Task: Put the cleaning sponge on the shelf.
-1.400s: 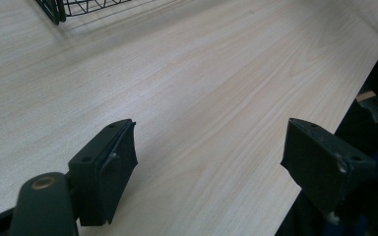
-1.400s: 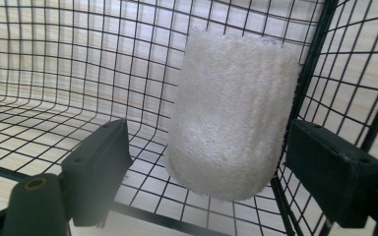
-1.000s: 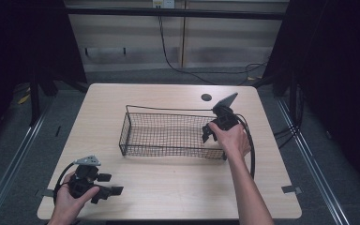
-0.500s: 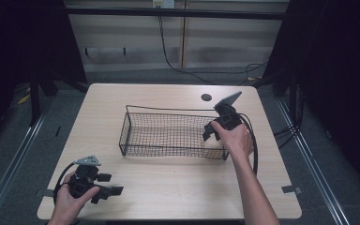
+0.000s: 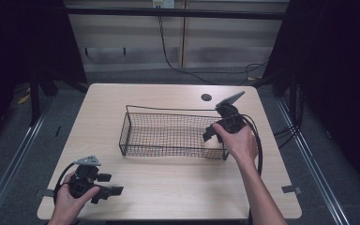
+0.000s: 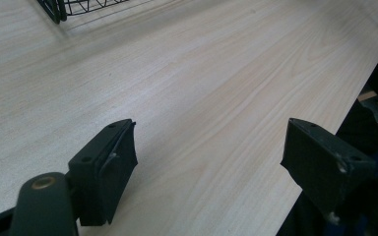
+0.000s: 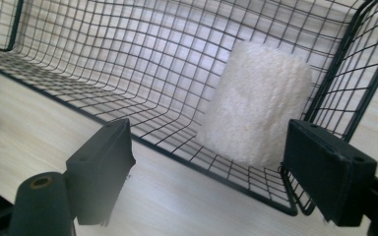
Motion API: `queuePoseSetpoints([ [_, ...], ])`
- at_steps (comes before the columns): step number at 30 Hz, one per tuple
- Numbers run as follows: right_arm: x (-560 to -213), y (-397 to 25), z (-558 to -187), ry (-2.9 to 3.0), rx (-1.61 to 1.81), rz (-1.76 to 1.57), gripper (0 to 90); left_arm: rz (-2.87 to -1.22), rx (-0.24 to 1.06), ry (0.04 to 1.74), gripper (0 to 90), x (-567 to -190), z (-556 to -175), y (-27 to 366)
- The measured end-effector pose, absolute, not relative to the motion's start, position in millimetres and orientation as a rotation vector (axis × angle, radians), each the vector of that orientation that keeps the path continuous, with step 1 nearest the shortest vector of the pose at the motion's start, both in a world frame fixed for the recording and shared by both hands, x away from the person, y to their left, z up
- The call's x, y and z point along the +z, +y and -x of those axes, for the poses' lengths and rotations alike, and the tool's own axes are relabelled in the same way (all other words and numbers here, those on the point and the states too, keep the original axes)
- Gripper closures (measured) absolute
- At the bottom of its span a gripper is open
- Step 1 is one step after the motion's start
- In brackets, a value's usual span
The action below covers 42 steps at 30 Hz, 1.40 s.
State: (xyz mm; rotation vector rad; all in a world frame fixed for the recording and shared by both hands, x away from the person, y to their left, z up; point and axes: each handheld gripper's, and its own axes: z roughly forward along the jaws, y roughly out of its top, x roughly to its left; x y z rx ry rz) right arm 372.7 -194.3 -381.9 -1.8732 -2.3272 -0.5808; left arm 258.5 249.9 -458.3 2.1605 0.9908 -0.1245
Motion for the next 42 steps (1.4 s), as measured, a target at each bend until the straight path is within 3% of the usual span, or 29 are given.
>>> queuePoseSetpoints([
  [27,-384.7,-191.1,-301.4,-2.415,-0.873,1.639,22.5,-2.162,-0.123,0.997,20.3,-458.8,-258.1,249.4],
  [42,-415.9,-191.2,-265.8,-2.462,-0.906,1.563,26.5,-2.16,-0.126,0.995,20.3,-459.2,-258.5,249.7],
])
